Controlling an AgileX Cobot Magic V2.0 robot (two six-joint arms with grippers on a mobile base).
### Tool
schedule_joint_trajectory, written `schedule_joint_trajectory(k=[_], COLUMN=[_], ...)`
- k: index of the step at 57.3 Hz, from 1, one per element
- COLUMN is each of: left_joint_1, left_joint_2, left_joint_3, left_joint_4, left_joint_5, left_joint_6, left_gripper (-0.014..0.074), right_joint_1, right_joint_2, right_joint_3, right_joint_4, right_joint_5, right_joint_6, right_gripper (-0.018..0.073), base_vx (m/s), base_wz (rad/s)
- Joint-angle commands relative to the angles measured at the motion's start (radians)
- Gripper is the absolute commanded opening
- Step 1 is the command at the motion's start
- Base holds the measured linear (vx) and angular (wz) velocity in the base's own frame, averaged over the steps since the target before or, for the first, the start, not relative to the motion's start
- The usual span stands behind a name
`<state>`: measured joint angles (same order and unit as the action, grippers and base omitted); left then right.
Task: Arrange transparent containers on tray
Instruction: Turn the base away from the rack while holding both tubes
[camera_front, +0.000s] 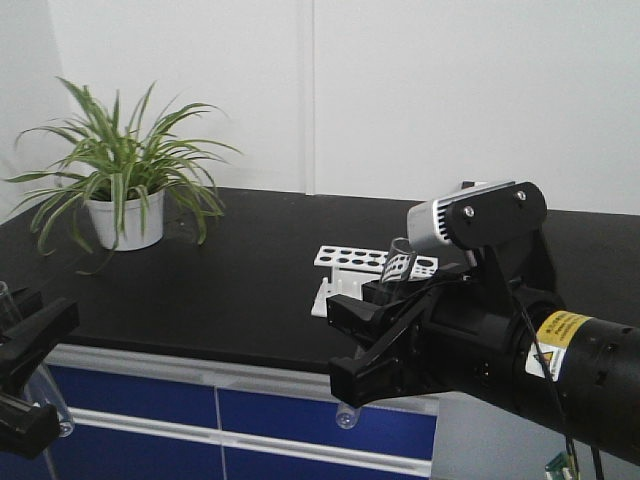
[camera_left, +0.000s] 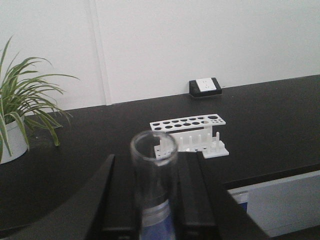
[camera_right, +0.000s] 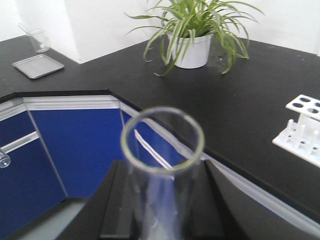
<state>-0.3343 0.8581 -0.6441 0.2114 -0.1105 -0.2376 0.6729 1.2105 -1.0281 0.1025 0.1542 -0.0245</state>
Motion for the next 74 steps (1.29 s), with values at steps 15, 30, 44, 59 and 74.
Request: schedule_joint_trajectory(k=[15,30,44,59,74], left_joint_1=[-0.005,-0.005,-0.005,-0.005,-0.005], left_joint_2=[-0.005,-0.005,-0.005,-0.005,-0.007], left_joint_3=[-0.036,-0.036,-0.036,-0.036,-0.036], left_joint_4=[-0.011,-0.011,-0.011,-0.011,-0.011], left_joint_5=[-0.076,-0.076,-0.076,-0.076,-0.076], left_joint_6=[-0.005,-0.005,-0.005,-0.005,-0.005], left_gripper=[0.0083,0.0083,0.0083,0.0083,0.0083], right_joint_1=[-0.003,-0.002,-0.002,-0.002,-0.002], right_joint_2=[-0.028,-0.028,-0.028,-0.028,-0.028], right_joint_3=[-0.037,-0.037,-0.037,-0.037,-0.037], right_joint_4=[-0.005,-0.005,-0.005,-0.005,-0.005], right_joint_5=[-0.075,-0.075,-0.075,-0.075,-0.075], right_joint_6=[-0.012,-0.012,-0.012,-0.012,-0.012], right_gripper=[0.0135,0.0135,0.0135,0.0135,0.0135], base_vx=[-0.29,-0.26,-0.2,-0.12,-0.06], base_wz=[0.17,0.21,0.34,0.5,0.59])
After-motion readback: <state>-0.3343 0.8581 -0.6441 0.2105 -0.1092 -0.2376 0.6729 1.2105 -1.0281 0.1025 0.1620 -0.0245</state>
